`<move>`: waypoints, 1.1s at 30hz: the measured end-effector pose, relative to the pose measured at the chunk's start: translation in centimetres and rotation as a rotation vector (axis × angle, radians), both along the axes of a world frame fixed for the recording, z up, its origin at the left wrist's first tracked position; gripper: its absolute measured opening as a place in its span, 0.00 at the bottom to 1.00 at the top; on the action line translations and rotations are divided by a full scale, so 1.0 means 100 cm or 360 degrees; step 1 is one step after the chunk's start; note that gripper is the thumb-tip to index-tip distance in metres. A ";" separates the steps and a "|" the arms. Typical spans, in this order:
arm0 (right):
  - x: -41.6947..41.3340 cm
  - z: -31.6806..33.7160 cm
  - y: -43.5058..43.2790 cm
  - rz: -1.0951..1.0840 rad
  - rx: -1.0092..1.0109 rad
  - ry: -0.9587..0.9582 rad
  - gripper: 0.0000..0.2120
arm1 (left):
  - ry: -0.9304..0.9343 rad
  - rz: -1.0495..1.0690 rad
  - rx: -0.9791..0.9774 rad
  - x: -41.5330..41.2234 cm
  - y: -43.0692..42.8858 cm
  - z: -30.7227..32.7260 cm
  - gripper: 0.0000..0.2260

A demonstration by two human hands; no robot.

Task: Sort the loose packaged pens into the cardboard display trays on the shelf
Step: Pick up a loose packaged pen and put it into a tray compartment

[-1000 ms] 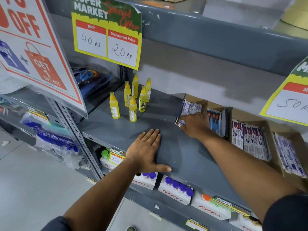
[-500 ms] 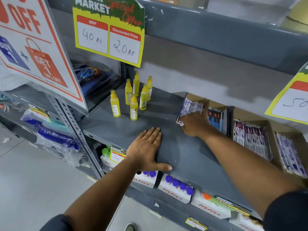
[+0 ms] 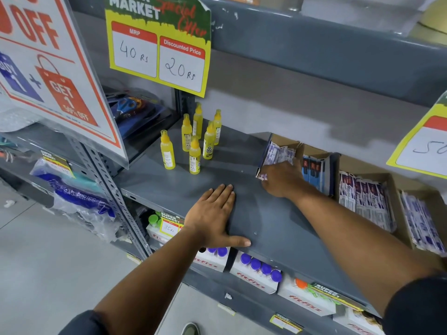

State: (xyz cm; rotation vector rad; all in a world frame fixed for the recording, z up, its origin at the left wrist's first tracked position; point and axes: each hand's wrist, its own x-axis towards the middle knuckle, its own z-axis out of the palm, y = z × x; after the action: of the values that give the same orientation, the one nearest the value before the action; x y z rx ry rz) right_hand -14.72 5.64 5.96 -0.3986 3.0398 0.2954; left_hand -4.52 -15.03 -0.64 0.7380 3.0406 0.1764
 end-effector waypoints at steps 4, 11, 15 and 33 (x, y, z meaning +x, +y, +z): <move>-0.001 -0.002 -0.002 -0.0010 0.0035 0.0005 0.15 | 0.0001 -0.0004 -0.0004 0.001 0.000 0.001 0.57; 0.004 0.005 -0.005 -0.0110 -0.0113 -0.0003 0.10 | -0.0009 0.0000 -0.0004 0.000 0.000 0.000 0.57; 0.003 0.005 -0.002 -0.0175 -0.0248 0.0001 0.05 | -0.0001 0.0001 -0.0003 0.000 0.000 0.000 0.57; 0.009 0.006 0.010 0.0208 0.0273 0.0482 0.12 | -0.0016 -0.0003 -0.0014 0.001 0.000 0.002 0.57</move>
State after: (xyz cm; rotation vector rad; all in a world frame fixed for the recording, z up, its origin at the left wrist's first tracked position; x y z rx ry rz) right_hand -13.78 6.66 6.57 -0.5907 3.2469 0.6780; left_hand -4.38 -15.03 -0.40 0.7367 3.0290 0.1666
